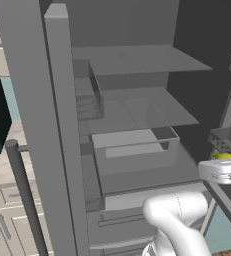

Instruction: Retrieve a lemon from the fridge and place it on the cutting board with the fish.

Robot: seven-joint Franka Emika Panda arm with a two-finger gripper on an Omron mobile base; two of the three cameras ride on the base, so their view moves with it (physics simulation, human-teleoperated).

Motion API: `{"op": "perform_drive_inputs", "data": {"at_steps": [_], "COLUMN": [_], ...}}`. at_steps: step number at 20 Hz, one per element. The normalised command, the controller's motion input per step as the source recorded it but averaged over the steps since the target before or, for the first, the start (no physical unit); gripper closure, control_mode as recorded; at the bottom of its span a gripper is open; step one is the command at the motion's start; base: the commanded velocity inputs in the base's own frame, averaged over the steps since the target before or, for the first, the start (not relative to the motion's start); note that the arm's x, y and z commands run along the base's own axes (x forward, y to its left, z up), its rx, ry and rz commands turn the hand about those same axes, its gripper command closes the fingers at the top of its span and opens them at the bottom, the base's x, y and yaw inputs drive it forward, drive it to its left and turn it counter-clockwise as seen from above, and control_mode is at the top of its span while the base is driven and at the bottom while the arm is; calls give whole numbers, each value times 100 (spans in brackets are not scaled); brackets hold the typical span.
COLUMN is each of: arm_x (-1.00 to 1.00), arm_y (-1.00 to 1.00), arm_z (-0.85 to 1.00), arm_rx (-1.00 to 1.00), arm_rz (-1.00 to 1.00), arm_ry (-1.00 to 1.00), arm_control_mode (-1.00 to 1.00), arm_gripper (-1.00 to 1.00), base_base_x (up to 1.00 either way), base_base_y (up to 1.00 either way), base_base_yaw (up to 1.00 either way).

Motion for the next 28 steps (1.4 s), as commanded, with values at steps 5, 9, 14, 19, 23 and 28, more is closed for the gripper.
{"op": "perform_drive_inputs", "data": {"at_steps": [5, 9, 14, 19, 23, 28], "arm_x": [0, 0, 0, 0, 0, 0], "arm_y": [0, 0, 0, 0, 0, 0], "arm_z": [0, 0, 0, 0, 0, 0], "arm_rx": [0, 0, 0, 0, 0, 0], "arm_rz": [0, 0, 0, 0, 0, 0], "arm_ry": [0, 0, 0, 0, 0, 0], "arm_control_mode": [100, 100, 100, 100, 100, 100], "arm_gripper": [100, 100, 100, 100, 100, 100], "base_base_x": [-74, -79, -71, -70, -64, -61], "base_base_y": [0, 3, 10, 27, 51, 73], "base_base_yaw": [0, 0, 0, 0, 0, 0]}}
